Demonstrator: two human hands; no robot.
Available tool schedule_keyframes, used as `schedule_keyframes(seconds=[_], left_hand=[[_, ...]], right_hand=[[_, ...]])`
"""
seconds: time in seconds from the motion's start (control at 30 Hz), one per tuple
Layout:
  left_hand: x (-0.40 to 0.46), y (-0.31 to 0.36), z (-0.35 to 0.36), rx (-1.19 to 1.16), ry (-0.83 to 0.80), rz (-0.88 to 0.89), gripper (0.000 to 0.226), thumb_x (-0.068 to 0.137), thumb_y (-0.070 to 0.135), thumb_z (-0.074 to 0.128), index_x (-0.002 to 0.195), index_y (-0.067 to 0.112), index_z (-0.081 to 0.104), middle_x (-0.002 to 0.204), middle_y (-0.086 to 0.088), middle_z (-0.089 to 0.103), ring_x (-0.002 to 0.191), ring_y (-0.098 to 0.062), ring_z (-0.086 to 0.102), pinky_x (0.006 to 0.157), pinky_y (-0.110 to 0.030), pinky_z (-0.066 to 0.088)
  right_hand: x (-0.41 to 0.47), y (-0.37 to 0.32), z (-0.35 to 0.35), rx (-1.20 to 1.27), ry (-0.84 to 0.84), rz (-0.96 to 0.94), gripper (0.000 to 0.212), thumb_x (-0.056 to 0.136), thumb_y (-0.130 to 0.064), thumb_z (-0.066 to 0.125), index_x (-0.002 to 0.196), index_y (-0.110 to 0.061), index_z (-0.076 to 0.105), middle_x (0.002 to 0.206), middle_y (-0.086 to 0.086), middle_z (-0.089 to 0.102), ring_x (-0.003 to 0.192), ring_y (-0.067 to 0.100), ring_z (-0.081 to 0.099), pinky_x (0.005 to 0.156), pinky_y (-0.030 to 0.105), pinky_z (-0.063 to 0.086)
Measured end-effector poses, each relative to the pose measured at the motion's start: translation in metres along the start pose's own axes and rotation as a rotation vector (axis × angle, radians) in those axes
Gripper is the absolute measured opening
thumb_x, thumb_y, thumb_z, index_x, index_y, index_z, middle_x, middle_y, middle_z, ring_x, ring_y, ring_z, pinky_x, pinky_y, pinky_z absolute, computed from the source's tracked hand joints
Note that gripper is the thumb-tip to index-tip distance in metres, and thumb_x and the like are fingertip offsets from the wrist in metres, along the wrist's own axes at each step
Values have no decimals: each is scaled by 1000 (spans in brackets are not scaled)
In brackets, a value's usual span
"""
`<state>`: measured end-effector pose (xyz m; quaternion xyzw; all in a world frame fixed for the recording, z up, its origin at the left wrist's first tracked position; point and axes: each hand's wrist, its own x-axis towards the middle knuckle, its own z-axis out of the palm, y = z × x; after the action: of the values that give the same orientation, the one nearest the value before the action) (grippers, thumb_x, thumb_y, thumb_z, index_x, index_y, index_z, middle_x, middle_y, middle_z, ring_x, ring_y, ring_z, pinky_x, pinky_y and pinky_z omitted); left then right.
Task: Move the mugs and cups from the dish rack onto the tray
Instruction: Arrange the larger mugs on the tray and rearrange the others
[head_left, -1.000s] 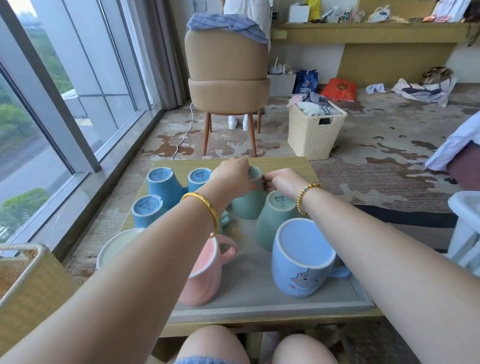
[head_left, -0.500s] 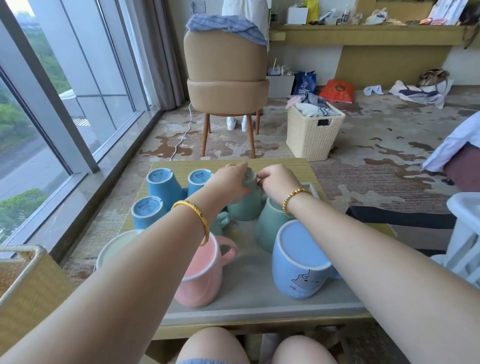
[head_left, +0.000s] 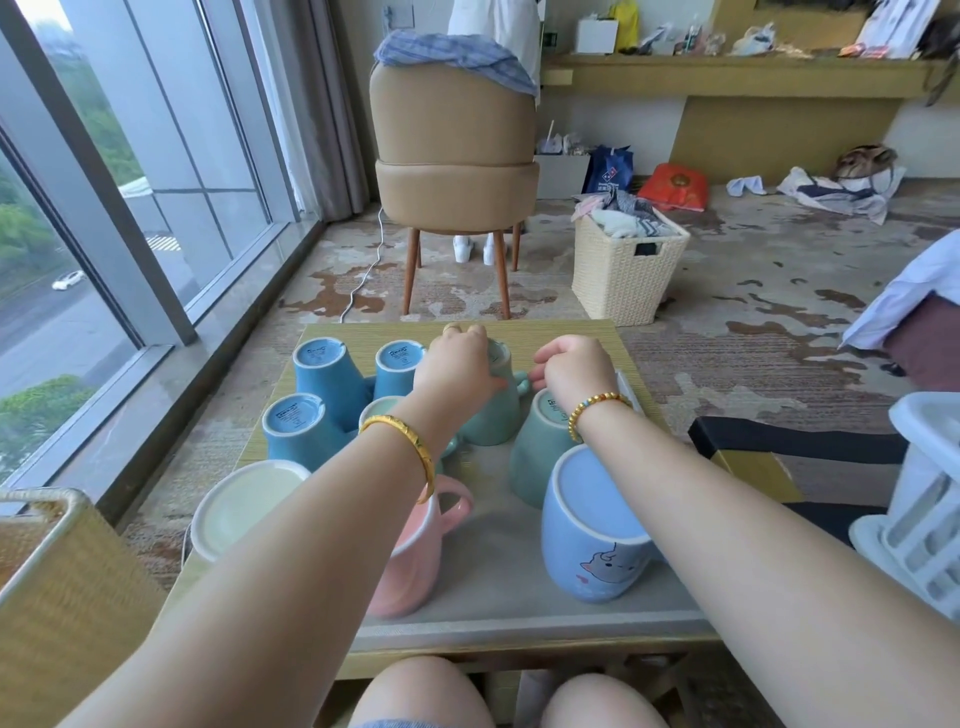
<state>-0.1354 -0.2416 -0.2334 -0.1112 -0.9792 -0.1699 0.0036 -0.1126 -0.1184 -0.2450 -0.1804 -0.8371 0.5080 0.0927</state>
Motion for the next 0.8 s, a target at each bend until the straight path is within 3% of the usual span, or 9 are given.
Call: schedule_keyframes(seconds=[0.13,0.27,0.43,0.53,0.6,0.67,0.8], left_hand=[[-4,0,2,8,19,4,52,84,32,64,126,9,42,126,-16,45,115,-35,47,91,-44,44],[-17,1,1,14,19,30,44,89,29,57,125,8,42,130,-17,42,120,-35,44,94,-45,44],[-45,-5,-18,40,28,106,49,91,22,54,136,13,38,145,-14,29,132,-33,32,100,-45,41],[-65,-19,-33,166,-10,97,43,90,22,52,131,13,46,135,-12,42,126,-31,38,97,-44,42],[-80,-30,-38,240,1,56,35,90,24,50,123,12,52,126,-11,49,119,-31,43,87,-41,44],[-93,-42,-39,236,36,1,29,91,26,47,113,11,56,117,-10,54,111,-30,48,74,-35,40],[-103,-55,-41,196,1,-38,28,94,25,39,104,11,61,91,-8,61,86,-29,58,60,-25,37]], right_hand=[[2,2,2,-38,23,-18,32,78,0,40,63,-24,56,93,11,72,91,29,67,85,41,55],[-5,-1,-5,-167,34,-93,25,84,-4,42,87,-19,61,103,8,68,91,23,59,75,26,43],[-25,-12,-11,-517,-149,-128,34,96,-26,36,119,-8,54,111,11,61,99,29,56,66,27,37],[-39,-19,-17,-699,-225,-132,52,94,-46,38,129,-8,44,133,16,49,115,31,52,82,33,42],[-49,-21,-22,-777,-278,-98,67,90,-54,42,137,-6,35,142,17,39,119,33,49,88,36,43],[-59,-20,-25,-863,-326,-49,75,86,-54,49,140,-7,28,145,17,35,122,33,48,92,37,44],[-72,-17,-26,-845,-272,-19,70,83,-41,60,138,-9,31,144,15,35,126,33,45,102,42,42]])
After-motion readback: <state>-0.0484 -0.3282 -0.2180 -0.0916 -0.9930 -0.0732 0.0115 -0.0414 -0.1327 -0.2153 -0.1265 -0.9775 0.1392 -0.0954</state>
